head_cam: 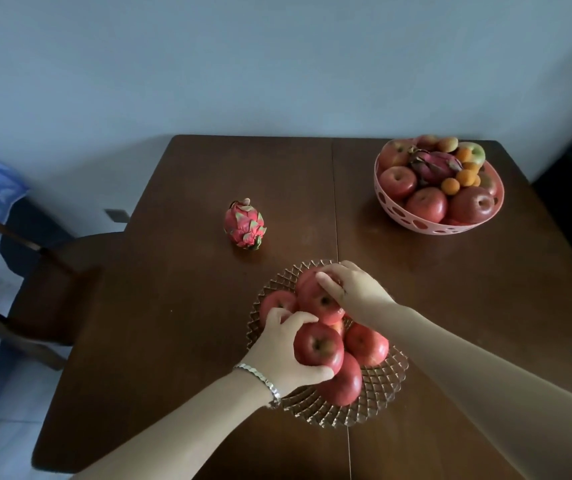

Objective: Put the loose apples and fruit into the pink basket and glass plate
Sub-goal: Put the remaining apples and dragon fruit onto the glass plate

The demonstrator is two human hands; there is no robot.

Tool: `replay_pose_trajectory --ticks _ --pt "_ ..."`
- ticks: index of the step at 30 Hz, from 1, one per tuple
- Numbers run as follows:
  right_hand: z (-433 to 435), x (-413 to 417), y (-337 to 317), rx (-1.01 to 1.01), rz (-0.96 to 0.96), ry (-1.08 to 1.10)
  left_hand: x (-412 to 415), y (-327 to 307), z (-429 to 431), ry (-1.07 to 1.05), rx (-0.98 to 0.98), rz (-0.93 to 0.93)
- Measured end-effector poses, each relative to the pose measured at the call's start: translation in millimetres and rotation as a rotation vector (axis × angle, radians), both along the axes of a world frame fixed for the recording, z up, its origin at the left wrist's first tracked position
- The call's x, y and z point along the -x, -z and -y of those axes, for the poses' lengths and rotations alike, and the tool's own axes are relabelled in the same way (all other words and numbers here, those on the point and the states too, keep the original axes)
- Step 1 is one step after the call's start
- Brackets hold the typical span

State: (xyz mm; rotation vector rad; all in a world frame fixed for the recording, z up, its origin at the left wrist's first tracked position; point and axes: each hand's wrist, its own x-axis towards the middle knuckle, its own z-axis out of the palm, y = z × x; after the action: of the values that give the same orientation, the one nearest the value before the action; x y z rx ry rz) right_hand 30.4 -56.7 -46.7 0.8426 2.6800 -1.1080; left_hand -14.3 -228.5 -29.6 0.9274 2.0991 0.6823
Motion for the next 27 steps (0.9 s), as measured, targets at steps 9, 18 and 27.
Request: replay_pose_trajectory --ticks 9,18,27 --pt "3.6 -5.9 4.3 -0.098 0.094 -0.086 -2.6 7.2 4.0 -0.114 -0.098 0.116" --pt "3.5 -7.3 -1.3 -0.043 0.076 -0.061 4.9 15.4 5.7 -0.002 -0.007 0.150" --pt "-22.5 16.3 -25.3 0.069 -0.121 0.075 83.9 -2.7 -33.2 -0.454 -0.137 -0.052"
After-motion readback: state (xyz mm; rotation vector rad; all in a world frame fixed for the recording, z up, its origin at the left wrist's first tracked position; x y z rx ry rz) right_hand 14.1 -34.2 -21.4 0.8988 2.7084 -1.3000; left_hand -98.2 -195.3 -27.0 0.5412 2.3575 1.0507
